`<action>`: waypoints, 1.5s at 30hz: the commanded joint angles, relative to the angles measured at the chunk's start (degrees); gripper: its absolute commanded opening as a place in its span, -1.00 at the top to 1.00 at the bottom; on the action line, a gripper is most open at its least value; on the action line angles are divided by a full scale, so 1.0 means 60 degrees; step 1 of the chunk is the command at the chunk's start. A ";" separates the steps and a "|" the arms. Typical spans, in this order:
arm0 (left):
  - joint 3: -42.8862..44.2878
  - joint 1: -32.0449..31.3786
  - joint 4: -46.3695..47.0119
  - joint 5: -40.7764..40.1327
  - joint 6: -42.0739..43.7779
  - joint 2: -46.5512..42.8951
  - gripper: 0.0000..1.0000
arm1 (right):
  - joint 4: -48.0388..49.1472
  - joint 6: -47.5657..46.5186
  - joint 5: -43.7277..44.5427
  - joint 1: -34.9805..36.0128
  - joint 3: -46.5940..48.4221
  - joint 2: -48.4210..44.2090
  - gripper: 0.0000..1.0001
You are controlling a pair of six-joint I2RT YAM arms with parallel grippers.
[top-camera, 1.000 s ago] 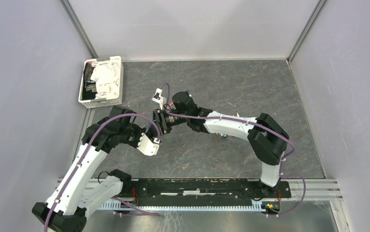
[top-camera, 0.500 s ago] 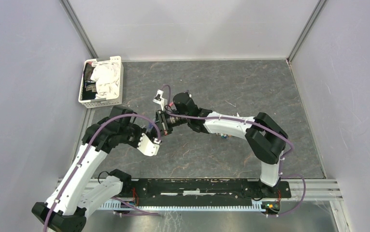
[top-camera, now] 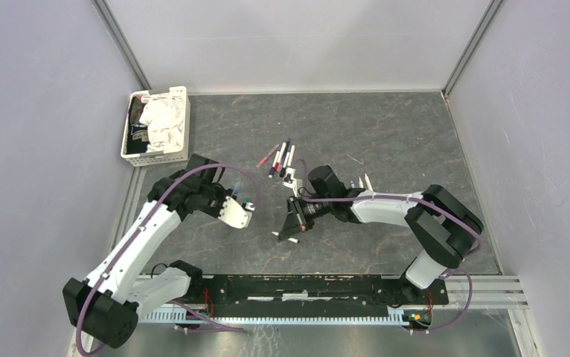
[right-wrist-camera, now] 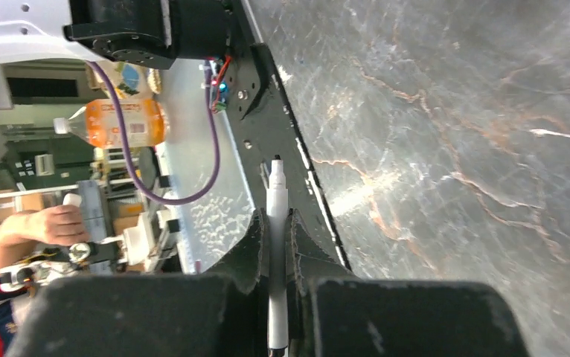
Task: Open the pen caps
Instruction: Open the pen cap from the pen, then place the pen cap at the center of the board, then place the pen at the center of the board.
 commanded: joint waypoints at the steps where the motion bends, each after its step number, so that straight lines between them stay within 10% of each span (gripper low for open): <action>1: 0.0062 0.0013 0.1143 0.0213 -0.1035 0.0685 0.96 | -0.1063 -0.1527 0.0554 -0.0583 0.0124 -0.1076 1.00; 9: 0.1430 0.0010 0.2598 0.0640 -0.5453 0.4055 0.92 | -0.2534 -0.2769 0.4449 -0.2229 -0.0154 -0.2760 1.00; 19: 0.1236 0.0032 0.4389 -0.0693 -0.6551 0.6595 0.80 | -0.1842 -0.3093 0.7623 -0.2901 -0.0574 -0.2988 1.00; 27: 0.1380 0.0020 0.3898 -0.0385 -0.7121 0.6421 0.25 | -0.1050 -0.2992 0.8363 -0.2903 -0.0106 -0.1348 1.00; 33: 0.2402 0.0096 0.2537 0.0288 -0.7685 0.5641 -0.45 | -0.0769 -0.2943 0.8782 -0.2901 0.0004 -0.0755 1.00; 35: 0.2924 0.0199 0.2019 0.0607 -0.7989 0.5492 -0.98 | -0.0864 -0.3067 0.8867 -0.2909 -0.0001 -0.0904 1.00; 45: 0.4693 0.0372 0.0639 0.0531 -0.9427 0.4936 -1.00 | -0.1337 -0.3560 0.8877 -0.3847 -0.0413 -0.1578 0.99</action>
